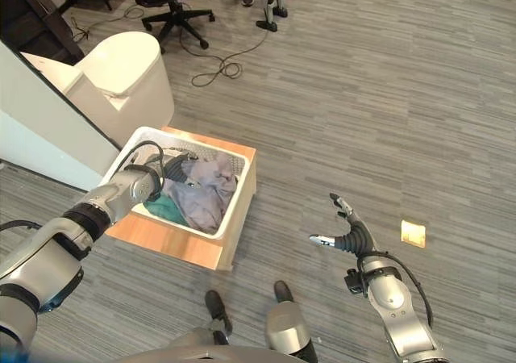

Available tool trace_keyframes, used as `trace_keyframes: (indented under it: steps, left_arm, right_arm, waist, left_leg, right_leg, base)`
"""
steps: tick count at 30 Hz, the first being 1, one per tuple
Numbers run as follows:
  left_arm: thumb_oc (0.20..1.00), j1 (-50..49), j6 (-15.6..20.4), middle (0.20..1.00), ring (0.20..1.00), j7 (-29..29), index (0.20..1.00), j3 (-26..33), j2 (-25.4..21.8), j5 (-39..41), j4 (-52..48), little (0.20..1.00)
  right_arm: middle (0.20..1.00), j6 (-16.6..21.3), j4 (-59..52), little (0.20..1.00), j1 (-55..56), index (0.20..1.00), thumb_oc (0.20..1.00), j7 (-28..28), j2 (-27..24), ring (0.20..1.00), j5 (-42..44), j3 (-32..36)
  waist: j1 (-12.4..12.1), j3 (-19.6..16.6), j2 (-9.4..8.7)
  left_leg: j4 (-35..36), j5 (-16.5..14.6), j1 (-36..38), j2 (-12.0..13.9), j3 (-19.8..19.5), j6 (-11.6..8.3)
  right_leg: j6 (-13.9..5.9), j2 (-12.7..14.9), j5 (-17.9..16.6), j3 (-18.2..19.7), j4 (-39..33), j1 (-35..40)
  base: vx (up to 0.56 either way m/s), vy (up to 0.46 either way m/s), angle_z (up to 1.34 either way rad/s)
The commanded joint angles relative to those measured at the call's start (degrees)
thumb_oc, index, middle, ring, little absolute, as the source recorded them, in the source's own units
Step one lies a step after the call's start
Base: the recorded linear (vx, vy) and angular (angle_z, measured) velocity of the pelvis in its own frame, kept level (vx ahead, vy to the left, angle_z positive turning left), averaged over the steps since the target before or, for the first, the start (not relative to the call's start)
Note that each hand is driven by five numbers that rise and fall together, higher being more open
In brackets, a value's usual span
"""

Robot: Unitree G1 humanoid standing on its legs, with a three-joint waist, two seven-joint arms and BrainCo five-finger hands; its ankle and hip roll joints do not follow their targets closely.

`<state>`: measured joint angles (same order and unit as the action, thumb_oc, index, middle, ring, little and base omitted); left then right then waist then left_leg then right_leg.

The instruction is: Pick up bed clothes into laundry basket.

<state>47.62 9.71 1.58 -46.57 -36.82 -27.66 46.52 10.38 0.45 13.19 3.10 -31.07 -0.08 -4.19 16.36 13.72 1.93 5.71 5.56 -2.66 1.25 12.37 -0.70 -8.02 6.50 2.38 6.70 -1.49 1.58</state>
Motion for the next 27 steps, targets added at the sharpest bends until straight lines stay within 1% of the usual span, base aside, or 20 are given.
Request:
trace_keyframes:
  steps: [1,2,4,5,7,8,9,10,11,12,13,14,15,17,18,19,20,23,26,27]
  left_arm:
    - [1.000,3.91,0.83,1.000,1.000,2.86,1.000,3.83,-4.05,5.35,-1.59,1.000]
    - [1.000,1.77,1.25,1.000,1.000,2.54,1.000,7.35,-6.39,11.20,-5.25,1.000]
    - [1.000,-0.05,1.29,1.000,1.000,2.27,1.000,9.69,-7.70,14.10,-6.86,1.000]
    - [1.000,-3.56,1.04,1.000,1.000,1.03,1.000,14.15,-9.51,18.55,-10.74,1.000]
    - [1.000,-6.64,0.75,1.000,1.000,0.61,1.000,17.17,-10.87,20.41,-14.11,1.000]
    - [1.000,-10.10,0.91,1.000,1.000,0.59,1.000,20.53,-11.78,23.80,-17.01,1.000]
    - [1.000,-20.99,2.70,1.000,1.000,0.56,1.000,29.67,-12.81,35.95,-26.04,1.000]
    - [1.000,-35.68,5.13,1.000,1.000,2.58,1.000,41.18,-7.89,53.20,-33.56,1.000]
    - [1.000,-39.87,4.95,1.000,1.000,2.68,1.000,43.30,-6.38,54.40,-34.84,1.000]
    - [1.000,-40.54,4.82,1.000,1.000,2.71,1.000,43.78,-6.32,54.39,-35.25,1.000]
    - [1.000,-47.24,5.33,1.000,1.000,2.59,1.000,46.83,1.82,60.24,-36.91,1.000]
    - [1.000,-47.70,5.23,1.000,1.000,2.59,1.000,47.10,2.01,60.22,-37.21,1.000]
    - [1.000,-52.11,4.87,1.000,1.000,1.28,1.000,48.27,6.98,60.73,-37.81,1.000]
    - [1.000,-55.71,4.67,1.000,1.000,-0.60,1.000,47.59,11.37,59.98,-39.27,1.000]
    - [1.000,-55.83,4.63,1.000,1.000,-0.64,1.000,47.62,11.42,59.93,-39.36,1.000]
    - [1.000,-57.25,4.27,1.000,1.000,-1.73,1.000,46.75,14.34,60.49,-40.38,1.000]
    - [1.000,-57.32,4.24,1.000,1.000,-1.75,1.000,46.79,14.38,60.49,-40.45,1.000]
    - [1.000,-58.03,4.60,1.000,1.000,-5.51,1.000,44.08,20.47,64.31,-40.87,1.000]
    - [1.000,-57.57,4.06,1.000,1.000,-5.93,1.000,41.40,21.27,65.28,-41.81,1.000]
    - [1.000,-55.63,4.05,1.000,1.000,-7.06,1.000,40.57,20.51,62.66,-41.71,1.000]
  right_arm:
    - [1.000,1.66,-1.83,1.000,-0.15,1.000,1.000,0.12,-1.22,1.000,-1.23,3.91]
    - [1.000,1.51,-1.80,1.000,0.00,1.000,1.000,-0.12,-0.59,1.000,-1.29,4.26]
    - [1.000,1.48,-1.94,1.000,0.15,1.000,1.000,-0.26,-0.33,1.000,-1.42,4.60]
    - [1.000,1.41,-1.81,1.000,0.44,1.000,1.000,-0.36,0.41,1.000,-1.18,5.19]
    - [1.000,1.37,-1.71,1.000,0.57,1.000,1.000,-0.20,0.70,1.000,-1.04,5.48]
    - [1.000,1.51,-2.21,1.000,0.81,1.000,1.000,-0.20,1.45,1.000,-0.41,6.33]
    - [1.000,1.89,-2.89,1.000,1.31,1.000,1.000,-0.69,3.18,1.000,2.59,7.75]
    - [1.000,3.11,-4.09,1.000,1.74,1.000,1.000,-2.14,5.80,1.000,7.94,9.24]
    - [1.000,3.45,-4.06,1.000,1.76,1.000,1.000,-2.63,6.18,1.000,9.15,9.24]
    - [1.000,3.47,-4.05,1.000,1.80,1.000,1.000,-2.67,5.99,1.000,9.22,8.98]
    - [1.000,3.90,-3.59,1.000,1.41,1.000,1.000,-4.29,7.59,1.000,13.57,8.01]
    - [1.000,3.95,-3.52,1.000,1.44,1.000,1.000,-4.35,7.32,1.000,13.71,7.84]
    - [1.000,3.68,-2.82,1.000,1.05,1.000,1.000,-6.27,8.33,1.000,19.21,6.42]
    - [1.000,3.13,-2.17,1.000,0.44,1.000,1.000,-8.30,9.14,1.000,24.64,3.24]
    - [1.000,3.17,-2.11,1.000,0.44,1.000,1.000,-8.33,9.07,1.000,24.70,3.20]
    - [1.000,2.01,-2.27,1.000,-0.24,1.000,1.000,-9.24,8.97,1.000,26.21,0.04]
    - [1.000,2.03,-2.23,1.000,-0.26,1.000,1.000,-9.24,8.92,1.000,26.22,-0.01]
    - [1.000,0.82,-3.87,1.000,-1.01,1.000,1.000,-9.36,8.13,1.000,25.22,-5.31]
    - [1.000,0.39,-4.69,1.000,-1.36,1.000,1.000,-9.26,7.58,1.000,25.15,-8.01]
    - [1.000,0.59,-4.79,1.000,-2.21,1.000,1.000,-8.83,7.19,1.000,24.58,-9.35]
  waist:
    - [-3.39,-2.32,-0.47]
    - [-4.18,-2.56,-0.40]
    - [-4.47,-2.66,-0.42]
    - [-5.30,-2.88,-0.45]
    - [-5.43,-3.08,-0.39]
    - [-5.92,-3.18,-0.42]
    - [-6.68,-3.40,-0.53]
    - [-7.89,-3.44,-1.03]
    - [-8.10,-3.57,-1.16]
    - [-7.86,-3.76,-1.11]
    - [-8.54,-4.13,-1.76]
    - [-8.33,-4.23,-1.64]
    - [-9.02,-4.33,-2.12]
    - [-9.75,-4.56,-2.52]
    - [-9.70,-4.57,-2.50]
    - [-10.46,-4.80,-2.86]
    - [-10.39,-4.78,-2.85]
    - [-11.32,-5.09,-3.38]
    - [-11.87,-5.21,-3.60]
    - [-12.41,-4.99,-3.48]
  left_leg:
    - [-0.71,-6.28,5.06,0.18,0.55,-1.78]
    - [-0.71,-6.28,5.20,0.21,0.04,-1.78]
    - [-0.71,-6.27,5.25,0.19,-0.23,-1.78]
    - [-0.71,-6.25,5.34,0.24,-0.67,-1.80]
    - [-0.71,-6.27,5.42,0.25,-0.92,-1.82]
    - [-0.71,-6.29,5.45,0.22,-1.14,-1.81]
    - [-0.71,-6.29,5.54,0.17,-1.49,-1.81]
    - [-0.71,-6.60,6.05,0.12,-2.00,-1.73]
    - [-0.71,-6.38,5.94,0.13,-1.95,-1.78]
    - [-0.71,-6.39,5.90,0.14,-1.92,-1.79]
    - [-0.71,-6.40,6.05,0.21,-1.88,-1.77]
    - [-0.71,-6.46,6.11,0.21,-1.87,-1.77]
    - [-0.71,-6.53,6.39,0.27,-1.89,-1.68]
    - [-0.71,-6.58,6.77,0.34,-2.06,-1.61]
    - [-0.71,-6.60,6.81,0.34,-2.06,-1.61]
    - [-0.71,-6.64,7.05,0.34,-2.28,-1.52]
    - [-0.71,-6.66,7.10,0.33,-2.31,-1.52]
    - [-0.71,-6.72,7.39,0.25,-2.93,-1.31]
    - [-0.71,-6.64,7.59,0.13,-3.71,-1.11]
    - [-0.76,-6.31,7.38,0.09,-4.22,-1.15]
  right_leg:
    - [-3.73,1.21,-5.62,-0.89,0.39,-5.45]
    - [-3.56,1.34,-5.42,-1.35,0.34,-5.04]
    - [-3.48,1.37,-5.29,-1.67,0.32,-4.83]
    - [-3.30,1.42,-5.20,-2.06,0.32,-4.55]
    - [-3.20,1.40,-5.10,-2.30,0.26,-4.28]
    - [-3.11,1.45,-5.05,-2.50,0.17,-4.06]
    - [-2.95,1.53,-4.97,-2.87,-0.01,-3.66]
    - [-2.74,1.61,-4.58,-3.05,-0.12,-3.07]
    - [-2.59,1.55,-4.83,-3.02,-0.17,-3.22]
    - [-2.58,1.54,-4.85,-2.99,-0.18,-3.27]
    - [-2.32,1.47,-4.78,-2.86,-0.21,-3.18]
    - [-2.33,1.47,-4.74,-2.86,-0.21,-3.12]
    - [-2.10,1.41,-4.63,-2.90,-0.23,-2.76]
    - [-1.85,1.40,-4.43,-3.18,-0.30,-2.12]
    - [-1.85,1.40,-4.42,-3.19,-0.31,-2.06]
    - [-1.66,1.39,-4.16,-3.58,-0.29,-1.51]
    - [-1.66,1.40,-4.14,-3.61,-0.30,-1.44]
    - [-1.42,1.43,-3.76,-4.15,-0.09,-0.81]
    - [-1.41,1.44,-3.14,-4.60,0.69,-0.53]
    - [-1.40,1.40,-2.34,-5.47,2.87,-0.88]
  base:
    - [0.02,-0.028,0.09]
    - [0.02,-0.029,0.08]
    - [0.02,-0.026,0.09]
    - [0.03,-0.035,0.13]
    - [0.02,-0.020,0.15]
    - [0.02,-0.015,0.18]
    - [0.04,-0.018,-0.01]
    - [0.00,0.000,0.00]
    - [0.00,0.000,0.00]
    - [0.00,-0.003,0.19]
    - [0.02,0.001,0.21]
    - [0.02,-0.004,0.13]
    - [0.00,-0.009,0.09]
    - [0.00,-0.009,0.08]
    - [0.01,-0.007,0.05]
    - [0.00,0.000,0.00]
    - [0.00,-0.011,-0.04]
    - [-0.01,-0.011,-0.02]
    - [-0.01,-0.013,0.07]
    - [-0.02,-0.006,0.09]
